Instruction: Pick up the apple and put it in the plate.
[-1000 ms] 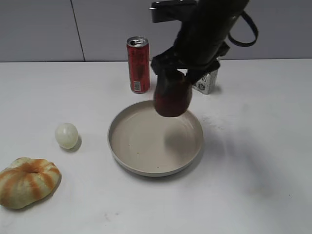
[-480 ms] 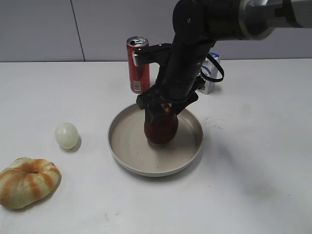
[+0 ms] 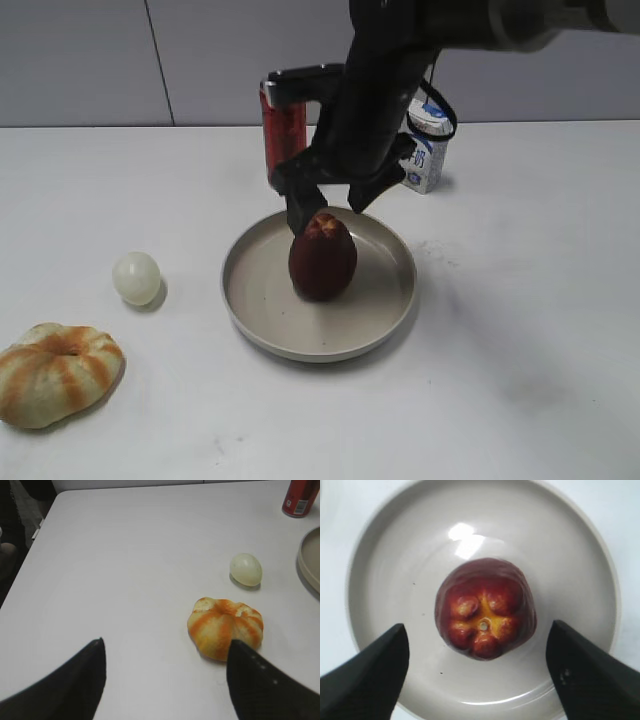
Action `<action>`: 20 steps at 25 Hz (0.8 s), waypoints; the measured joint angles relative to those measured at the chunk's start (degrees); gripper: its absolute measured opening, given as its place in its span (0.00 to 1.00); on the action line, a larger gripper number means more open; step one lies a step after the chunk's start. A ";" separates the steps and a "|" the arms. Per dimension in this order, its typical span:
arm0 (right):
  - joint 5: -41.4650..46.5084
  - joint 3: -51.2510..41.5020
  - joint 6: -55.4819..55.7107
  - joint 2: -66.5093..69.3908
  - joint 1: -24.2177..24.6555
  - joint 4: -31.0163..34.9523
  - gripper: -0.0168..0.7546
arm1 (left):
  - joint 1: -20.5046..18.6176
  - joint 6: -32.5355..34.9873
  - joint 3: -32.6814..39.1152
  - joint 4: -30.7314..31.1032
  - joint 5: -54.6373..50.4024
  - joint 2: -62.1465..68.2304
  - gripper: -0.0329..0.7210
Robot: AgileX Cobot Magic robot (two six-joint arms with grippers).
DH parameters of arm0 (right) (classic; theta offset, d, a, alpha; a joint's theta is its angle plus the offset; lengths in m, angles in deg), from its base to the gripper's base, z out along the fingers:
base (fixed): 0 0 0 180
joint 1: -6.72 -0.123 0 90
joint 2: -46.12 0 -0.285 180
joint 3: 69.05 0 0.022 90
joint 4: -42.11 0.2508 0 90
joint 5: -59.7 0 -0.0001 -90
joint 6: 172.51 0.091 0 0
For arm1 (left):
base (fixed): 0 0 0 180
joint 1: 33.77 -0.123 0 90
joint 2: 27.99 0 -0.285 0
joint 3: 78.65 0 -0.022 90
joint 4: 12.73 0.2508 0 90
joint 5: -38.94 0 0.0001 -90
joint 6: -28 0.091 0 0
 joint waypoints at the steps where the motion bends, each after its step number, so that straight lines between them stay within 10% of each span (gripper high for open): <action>1: 1.56 2.58 0.00 0.00 0.39 0.00 0.85 | 0.00 0.00 0.00 0.00 0.00 0.00 0.80; 11: 12.00 23.76 2.35 0.00 16.33 -4.79 0.81 | 0.00 0.00 0.00 0.00 0.00 0.00 0.80; 20: 13.22 17.85 4.56 -4.16 27.07 -8.47 0.79 | 0.00 0.00 0.00 0.00 0.00 0.00 0.80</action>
